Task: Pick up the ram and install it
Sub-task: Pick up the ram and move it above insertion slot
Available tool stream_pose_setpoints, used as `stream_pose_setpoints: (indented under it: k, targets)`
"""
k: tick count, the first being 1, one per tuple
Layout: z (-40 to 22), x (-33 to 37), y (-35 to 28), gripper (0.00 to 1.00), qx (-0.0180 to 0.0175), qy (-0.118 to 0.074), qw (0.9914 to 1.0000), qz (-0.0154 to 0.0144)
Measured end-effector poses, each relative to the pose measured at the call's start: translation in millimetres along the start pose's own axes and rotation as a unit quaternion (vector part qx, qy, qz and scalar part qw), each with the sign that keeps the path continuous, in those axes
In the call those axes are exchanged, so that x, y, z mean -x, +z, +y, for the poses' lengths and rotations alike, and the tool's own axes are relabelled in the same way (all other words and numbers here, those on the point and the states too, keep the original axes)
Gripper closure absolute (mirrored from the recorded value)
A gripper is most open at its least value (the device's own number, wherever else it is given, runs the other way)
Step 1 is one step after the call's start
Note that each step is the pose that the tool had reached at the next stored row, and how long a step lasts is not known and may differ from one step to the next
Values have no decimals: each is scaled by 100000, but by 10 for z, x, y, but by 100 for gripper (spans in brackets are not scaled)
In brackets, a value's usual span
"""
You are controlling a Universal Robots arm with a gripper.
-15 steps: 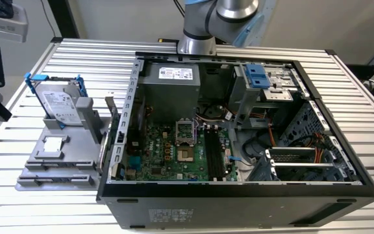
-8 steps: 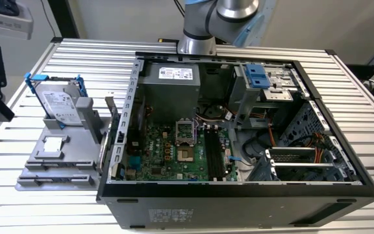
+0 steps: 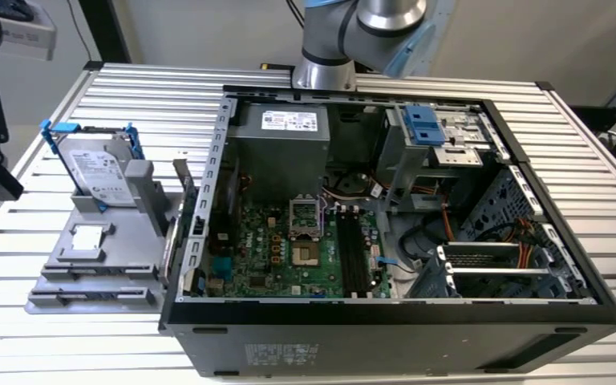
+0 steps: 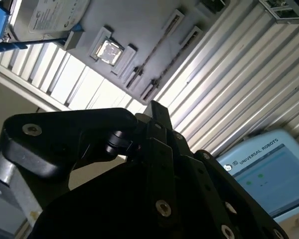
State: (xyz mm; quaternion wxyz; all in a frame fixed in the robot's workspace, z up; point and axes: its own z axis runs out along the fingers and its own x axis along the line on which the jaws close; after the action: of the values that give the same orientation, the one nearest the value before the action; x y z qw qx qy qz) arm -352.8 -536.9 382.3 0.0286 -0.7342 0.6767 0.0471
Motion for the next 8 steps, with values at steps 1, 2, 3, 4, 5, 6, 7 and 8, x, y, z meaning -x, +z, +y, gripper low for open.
stream_pose_setpoints:
  k: [1,2,3,4,5,6,7,8]
  targets:
    - [0,0,0,100,16,-130,100000,3]
    - [-1,0,0,100,21,-190,100000,5]
    - [-1,0,0,100,17,-207,100000,2]
    - [-2,0,0,100,16,-269,100000,1]
    - [-6,0,1,100,18,-418,99999,4]
    - [-8,0,1,100,-22,-629,99998,17]
    - [-9,-1,1,100,-162,-931,99996,50]
    - [-10,-1,3,100,-414,-1331,99990,81]
